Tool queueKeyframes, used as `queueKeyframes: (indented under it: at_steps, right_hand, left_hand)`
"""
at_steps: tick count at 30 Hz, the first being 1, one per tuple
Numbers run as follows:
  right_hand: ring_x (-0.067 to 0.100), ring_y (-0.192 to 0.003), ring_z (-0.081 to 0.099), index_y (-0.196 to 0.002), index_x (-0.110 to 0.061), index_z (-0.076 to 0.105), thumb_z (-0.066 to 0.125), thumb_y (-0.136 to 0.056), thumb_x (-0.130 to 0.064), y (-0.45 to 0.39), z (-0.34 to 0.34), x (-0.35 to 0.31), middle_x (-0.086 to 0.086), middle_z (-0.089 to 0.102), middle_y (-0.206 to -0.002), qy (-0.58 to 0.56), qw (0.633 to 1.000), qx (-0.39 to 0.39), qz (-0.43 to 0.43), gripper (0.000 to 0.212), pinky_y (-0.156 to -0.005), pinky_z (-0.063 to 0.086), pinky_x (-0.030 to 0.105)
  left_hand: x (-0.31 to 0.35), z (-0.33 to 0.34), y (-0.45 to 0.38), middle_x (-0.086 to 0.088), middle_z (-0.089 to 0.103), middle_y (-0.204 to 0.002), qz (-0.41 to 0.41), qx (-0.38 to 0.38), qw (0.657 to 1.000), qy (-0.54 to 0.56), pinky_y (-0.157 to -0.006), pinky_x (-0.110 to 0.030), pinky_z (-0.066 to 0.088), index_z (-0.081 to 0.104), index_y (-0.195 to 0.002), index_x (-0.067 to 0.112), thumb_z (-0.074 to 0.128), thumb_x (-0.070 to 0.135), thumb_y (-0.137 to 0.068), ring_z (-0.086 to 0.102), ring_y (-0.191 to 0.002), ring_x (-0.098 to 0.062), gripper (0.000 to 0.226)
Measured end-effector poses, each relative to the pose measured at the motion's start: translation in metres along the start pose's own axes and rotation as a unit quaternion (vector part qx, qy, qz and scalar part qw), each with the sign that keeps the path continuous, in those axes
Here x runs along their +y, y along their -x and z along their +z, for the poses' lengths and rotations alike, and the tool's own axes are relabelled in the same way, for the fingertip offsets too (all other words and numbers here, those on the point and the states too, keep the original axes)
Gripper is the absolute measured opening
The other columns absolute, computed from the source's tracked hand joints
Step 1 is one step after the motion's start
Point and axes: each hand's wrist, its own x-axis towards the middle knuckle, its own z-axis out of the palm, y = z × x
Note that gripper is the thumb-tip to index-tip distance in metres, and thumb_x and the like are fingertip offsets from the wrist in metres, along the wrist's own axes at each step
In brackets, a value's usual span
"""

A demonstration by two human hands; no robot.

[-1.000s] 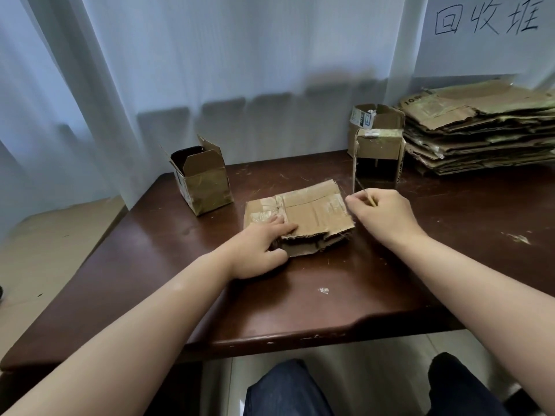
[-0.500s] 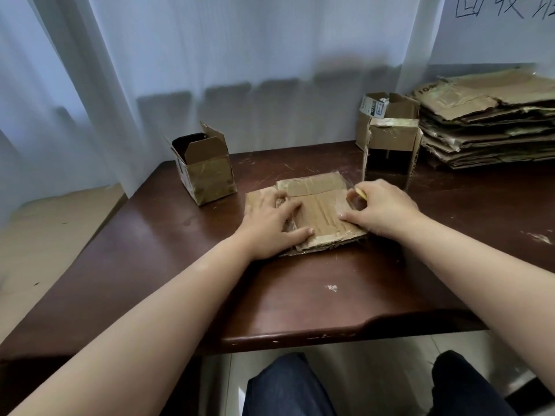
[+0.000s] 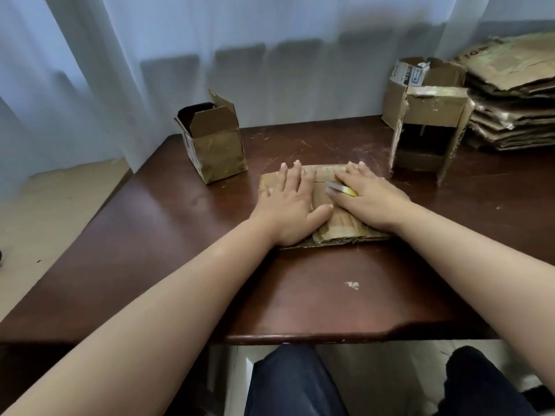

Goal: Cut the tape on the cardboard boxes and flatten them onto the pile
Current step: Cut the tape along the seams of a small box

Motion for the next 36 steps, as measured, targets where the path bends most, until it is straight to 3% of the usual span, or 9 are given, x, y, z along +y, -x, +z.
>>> queueKeyframes:
  at_steps: [5, 13, 18, 23, 26, 28, 30, 33, 36]
  right_hand:
    - [0.018, -0.147, -0.008, -0.152, -0.029, 0.015, 0.026, -0.096, -0.058, -0.003, 0.003, 0.0, -0.001, -0.001, -0.161, 0.039, 0.999, -0.027, 0.009, 0.064, -0.119, 0.004, 0.043]
    - [0.023, -0.145, 0.014, -0.147, -0.022, 0.03, 0.033, -0.099, -0.048, -0.006, 0.008, -0.002, 0.002, 0.026, -0.155, 0.058, 0.997, 0.051, 0.004, 0.055, -0.117, 0.017, 0.041]
    - [0.022, -0.145, 0.016, -0.147, -0.023, 0.03, 0.033, -0.098, -0.047, -0.006, 0.013, 0.001, 0.002, 0.027, -0.155, 0.052, 0.997, 0.056, 0.003, 0.054, -0.117, 0.018, 0.041]
    - [0.02, -0.143, 0.025, -0.145, -0.018, 0.038, 0.037, -0.1, -0.035, 0.015, 0.012, -0.003, 0.004, 0.038, -0.151, -0.021, 0.988, 0.15, 0.013, 0.048, -0.111, 0.026, 0.036]
    - [0.027, -0.117, 0.049, -0.126, -0.013, 0.056, 0.046, -0.097, -0.025, 0.027, 0.006, -0.007, 0.008, 0.062, -0.122, 0.012, 0.968, 0.248, -0.038, 0.033, -0.086, 0.041, 0.038]
    - [0.03, -0.099, 0.054, -0.118, -0.014, 0.059, 0.046, -0.097, -0.024, 0.03, -0.012, -0.014, 0.007, 0.066, -0.106, 0.035, 0.955, 0.29, -0.045, 0.026, -0.066, 0.037, 0.035]
    - [0.03, -0.091, 0.056, -0.116, -0.015, 0.057, 0.045, -0.098, -0.023, 0.029, -0.031, -0.019, 0.006, 0.066, -0.1, 0.065, 0.95, 0.302, -0.048, 0.024, -0.061, 0.033, 0.033]
    - [0.032, -0.09, 0.059, -0.113, -0.016, 0.055, 0.04, -0.099, -0.025, 0.035, -0.043, -0.019, 0.005, 0.064, -0.101, 0.092, 0.955, 0.282, -0.023, 0.023, -0.062, 0.039, 0.034]
    - [0.035, -0.091, 0.059, -0.096, -0.016, 0.052, 0.035, -0.101, -0.035, 0.044, -0.044, -0.012, 0.008, 0.064, -0.1, 0.087, 0.964, 0.239, 0.081, 0.026, -0.065, 0.037, 0.034]
  left_hand:
    - [0.0, 0.003, -0.003, -0.003, -0.007, -0.162, 0.002, -0.017, 1.0, -0.025, -0.115, -0.061, 0.003, 0.005, -0.154, 0.028, 0.02, 0.069, -0.09, -0.008, -0.149, -0.025, 0.078]
    - [0.002, 0.005, -0.004, -0.002, 0.015, -0.16, 0.003, 0.033, 0.999, -0.035, -0.112, -0.058, 0.015, 0.021, -0.15, 0.027, 0.024, 0.065, -0.091, 0.01, -0.147, -0.027, 0.07]
    - [0.0, 0.009, -0.004, -0.003, 0.017, -0.159, 0.005, 0.042, 0.999, -0.025, -0.113, -0.058, 0.016, 0.023, -0.148, 0.027, 0.022, 0.067, -0.084, 0.011, -0.147, -0.026, 0.075]
    - [0.002, 0.013, 0.01, -0.01, 0.039, -0.149, 0.016, 0.192, 0.98, 0.045, -0.112, -0.047, 0.028, 0.045, -0.139, 0.016, 0.035, 0.058, -0.089, 0.033, -0.139, -0.027, 0.066]
    - [0.002, 0.009, 0.021, -0.008, 0.061, -0.122, 0.071, 0.334, 0.936, 0.085, -0.101, -0.045, 0.041, 0.066, -0.113, 0.01, 0.032, 0.044, -0.092, 0.053, -0.118, -0.027, 0.052]
    - [-0.001, -0.002, 0.022, -0.006, 0.063, -0.109, 0.07, 0.409, 0.9, 0.133, -0.094, -0.043, 0.044, 0.068, -0.103, 0.01, 0.03, 0.034, -0.094, 0.054, -0.107, -0.024, 0.045]
    - [-0.004, -0.017, 0.023, -0.002, 0.061, -0.104, 0.044, 0.442, 0.875, 0.191, -0.09, -0.036, 0.044, 0.066, -0.102, 0.012, 0.029, 0.034, -0.094, 0.051, -0.102, -0.018, 0.043]
    - [-0.008, -0.035, 0.025, 0.001, 0.058, -0.105, 0.035, 0.431, 0.884, 0.175, -0.081, -0.029, 0.044, 0.064, -0.102, 0.016, 0.038, 0.034, -0.092, 0.05, -0.102, -0.014, 0.033]
    - [-0.012, -0.041, 0.031, -0.003, 0.054, -0.12, -0.025, 0.32, 0.939, 0.122, -0.084, -0.034, 0.047, 0.06, -0.115, 0.016, 0.049, 0.034, -0.092, 0.047, -0.113, -0.021, 0.031]
